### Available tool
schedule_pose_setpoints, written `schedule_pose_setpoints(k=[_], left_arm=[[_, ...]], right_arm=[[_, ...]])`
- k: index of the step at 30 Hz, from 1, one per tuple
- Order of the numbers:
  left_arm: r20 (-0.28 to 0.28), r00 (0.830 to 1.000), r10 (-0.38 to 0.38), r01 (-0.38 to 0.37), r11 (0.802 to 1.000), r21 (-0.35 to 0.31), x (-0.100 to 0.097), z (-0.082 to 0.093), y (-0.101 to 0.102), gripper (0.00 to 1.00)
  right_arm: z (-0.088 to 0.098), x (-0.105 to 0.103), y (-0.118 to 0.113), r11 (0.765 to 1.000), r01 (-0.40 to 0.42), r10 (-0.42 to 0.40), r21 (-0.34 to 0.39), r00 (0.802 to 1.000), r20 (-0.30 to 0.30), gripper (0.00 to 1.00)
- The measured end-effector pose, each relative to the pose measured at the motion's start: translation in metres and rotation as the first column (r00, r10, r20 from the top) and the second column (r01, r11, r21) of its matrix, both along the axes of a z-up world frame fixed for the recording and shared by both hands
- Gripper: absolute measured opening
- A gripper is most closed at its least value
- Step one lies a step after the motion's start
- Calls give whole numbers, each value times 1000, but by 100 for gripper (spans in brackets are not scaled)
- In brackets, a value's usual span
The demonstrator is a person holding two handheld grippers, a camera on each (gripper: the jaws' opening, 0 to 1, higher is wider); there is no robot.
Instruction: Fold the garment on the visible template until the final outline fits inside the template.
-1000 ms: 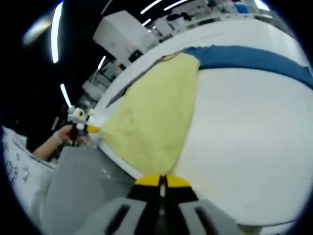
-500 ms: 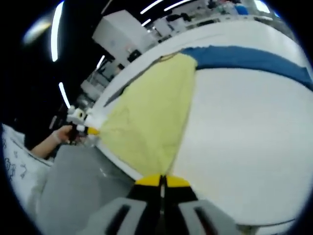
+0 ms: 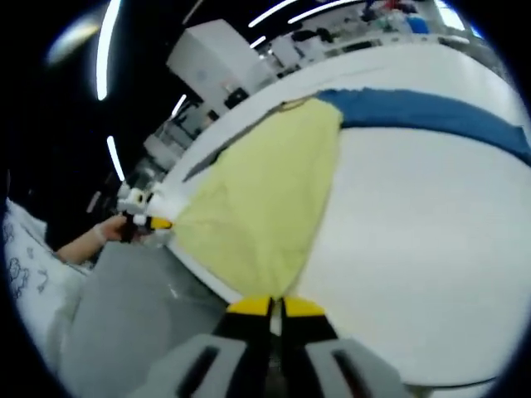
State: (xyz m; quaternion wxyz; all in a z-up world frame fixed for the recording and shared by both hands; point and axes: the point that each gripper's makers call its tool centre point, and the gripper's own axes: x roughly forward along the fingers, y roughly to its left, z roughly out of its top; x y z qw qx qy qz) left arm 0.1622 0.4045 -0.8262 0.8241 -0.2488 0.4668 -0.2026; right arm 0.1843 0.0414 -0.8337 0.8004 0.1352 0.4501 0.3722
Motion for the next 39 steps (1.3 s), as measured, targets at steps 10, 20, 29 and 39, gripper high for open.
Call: schedule_pose_setpoints(k=[10, 20, 29, 39], left_arm=[[316, 948, -34, -3, 993, 118, 45, 50, 15, 60], [472, 879, -63, -23, 984, 175, 71, 77, 10, 97], [483, 868, -118, 21, 979, 202, 67, 78, 2, 99], [484, 866, -126, 37, 981, 189, 61, 77, -6, 99]], right_arm=[[29, 28, -16, 997, 76, -77, 13, 985, 151, 42], [37, 57, -44, 987, 154, -141, -34, 956, 257, 97], [49, 82, -77, 975, 212, -183, -64, 936, 302, 100], [46, 117, -122, 929, 355, -306, -101, 894, 327, 97]])
